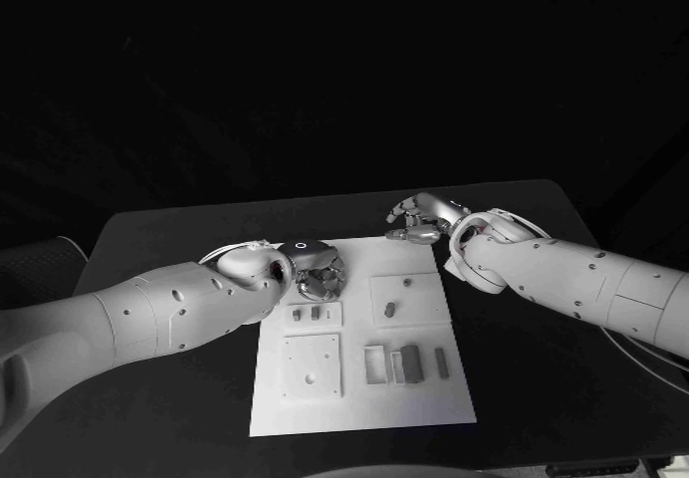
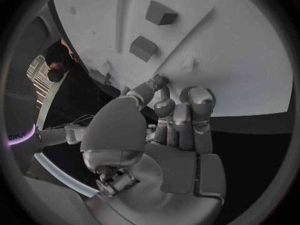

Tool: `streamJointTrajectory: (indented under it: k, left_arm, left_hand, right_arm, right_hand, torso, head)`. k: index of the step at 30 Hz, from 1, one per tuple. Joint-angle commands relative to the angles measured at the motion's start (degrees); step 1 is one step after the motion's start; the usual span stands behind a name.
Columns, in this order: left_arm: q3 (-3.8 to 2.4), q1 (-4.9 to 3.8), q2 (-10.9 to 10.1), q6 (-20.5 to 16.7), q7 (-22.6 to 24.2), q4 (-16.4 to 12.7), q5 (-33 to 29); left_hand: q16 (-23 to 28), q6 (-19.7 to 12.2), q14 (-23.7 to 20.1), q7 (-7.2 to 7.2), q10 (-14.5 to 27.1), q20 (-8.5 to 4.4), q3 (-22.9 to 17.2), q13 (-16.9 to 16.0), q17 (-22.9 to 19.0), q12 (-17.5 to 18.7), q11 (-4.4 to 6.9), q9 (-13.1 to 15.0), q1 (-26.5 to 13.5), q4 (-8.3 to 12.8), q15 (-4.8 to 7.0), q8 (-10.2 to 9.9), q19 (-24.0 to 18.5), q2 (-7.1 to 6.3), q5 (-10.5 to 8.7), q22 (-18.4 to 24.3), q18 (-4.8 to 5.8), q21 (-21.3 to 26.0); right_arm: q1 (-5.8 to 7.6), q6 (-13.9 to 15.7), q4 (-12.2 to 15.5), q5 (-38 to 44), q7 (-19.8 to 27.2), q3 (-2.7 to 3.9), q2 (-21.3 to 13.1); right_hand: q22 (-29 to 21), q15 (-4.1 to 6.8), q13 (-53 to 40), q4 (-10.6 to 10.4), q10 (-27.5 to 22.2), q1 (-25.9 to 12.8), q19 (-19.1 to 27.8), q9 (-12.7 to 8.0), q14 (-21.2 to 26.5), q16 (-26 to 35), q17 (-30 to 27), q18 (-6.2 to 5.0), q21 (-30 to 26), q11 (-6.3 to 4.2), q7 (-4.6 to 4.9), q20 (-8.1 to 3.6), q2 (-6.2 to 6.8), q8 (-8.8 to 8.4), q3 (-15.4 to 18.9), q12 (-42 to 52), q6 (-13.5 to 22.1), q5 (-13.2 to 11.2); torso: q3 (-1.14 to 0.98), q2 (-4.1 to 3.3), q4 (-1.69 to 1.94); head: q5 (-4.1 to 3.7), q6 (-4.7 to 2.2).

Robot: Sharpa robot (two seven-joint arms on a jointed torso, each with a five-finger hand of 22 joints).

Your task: Assemble the parts on the task board

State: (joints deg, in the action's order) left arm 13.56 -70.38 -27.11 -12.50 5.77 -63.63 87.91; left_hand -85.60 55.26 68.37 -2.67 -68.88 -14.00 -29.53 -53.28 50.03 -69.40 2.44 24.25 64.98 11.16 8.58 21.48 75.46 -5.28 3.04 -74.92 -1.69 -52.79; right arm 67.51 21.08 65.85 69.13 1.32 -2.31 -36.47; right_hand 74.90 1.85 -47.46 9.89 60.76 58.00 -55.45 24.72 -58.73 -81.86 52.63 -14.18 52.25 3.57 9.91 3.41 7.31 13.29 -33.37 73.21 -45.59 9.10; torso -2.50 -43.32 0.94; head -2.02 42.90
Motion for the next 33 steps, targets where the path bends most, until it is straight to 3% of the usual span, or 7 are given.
streamJointTrajectory:
  k: [1,7,18,33]
  left_arm:
    - [0.00,0.02,0.05,-0.03,0.21,-0.02,-0.36]
    - [0.00,0.02,0.11,-0.04,-0.11,0.24,-0.40]
    - [0.00,0.02,0.02,0.30,-0.39,0.46,-0.68]
    - [-0.01,0.02,-0.08,-0.01,-0.53,0.48,-0.68]
  left_hand:
    - [0.39,1.26,-0.19,-1.85,0.46,0.11,-0.06,-0.06,-0.05,-0.30,-0.42,-0.14,-0.59,0.28,-0.34,-0.31,-0.29,-0.24,0.05,-1.07,-5.77,-0.40]
    - [0.52,0.86,-0.20,-1.99,0.46,0.22,-0.01,-0.05,-0.02,-0.23,-0.55,-0.32,-0.73,0.27,-0.46,-0.73,-0.30,-0.58,0.01,-1.01,-5.88,-0.39]
    - [0.88,-0.66,0.08,-2.35,0.23,0.60,0.35,0.15,0.22,0.05,-0.90,-0.85,-1.38,-0.24,-0.81,-2.02,-0.14,-2.97,-0.03,-0.80,-6.30,-0.27]
    - [0.97,-0.69,0.17,-2.36,0.15,0.64,0.10,0.19,0.30,0.09,-0.91,-0.87,-1.11,-0.40,-0.82,-2.11,-0.05,-2.91,0.00,-0.76,-6.43,-0.23]
  right_arm:
    - [-0.02,0.06,0.16,0.02,0.72,0.01,-0.01]
    - [-0.02,0.05,0.17,0.02,0.72,0.01,-0.01]
    - [-0.02,-0.04,0.08,0.00,0.72,0.01,0.06]
    - [-0.02,-0.03,0.01,-0.03,0.75,0.01,0.07]
  right_hand:
    - [0.45,0.40,0.06,0.17,-0.35,0.07,0.06,-0.10,0.04,-0.35,-0.10,-0.82,-0.17,0.19,0.37,-0.24,-0.43,0.34,0.05,0.37,0.02,0.38]
    - [0.44,0.40,0.06,0.17,-0.35,0.05,0.06,-0.10,0.04,-0.35,-0.10,-0.82,-0.18,0.18,0.36,-0.24,-0.45,0.35,0.05,0.37,0.02,0.39]
    - [0.44,0.40,0.07,0.16,-0.35,0.02,0.06,-0.10,0.05,-0.34,-0.11,-0.82,-0.18,0.18,0.36,-0.24,-0.46,0.35,0.06,0.38,0.02,0.41]
    - [0.44,0.40,0.09,0.16,-0.35,-0.02,0.06,-0.11,0.05,-0.34,-0.12,-0.82,-0.19,0.18,0.36,-0.24,-0.47,0.36,0.07,0.38,0.02,0.43]
  torso:
    - [0.01,-0.01,-0.01]
    - [0.00,0.00,0.01]
    - [0.01,-0.01,0.01]
    - [-0.01,0.01,-0.01]
  head:
    - [-0.04,0.35]
    - [0.03,0.12]
    - [0.03,0.23]
    - [-0.21,0.14]
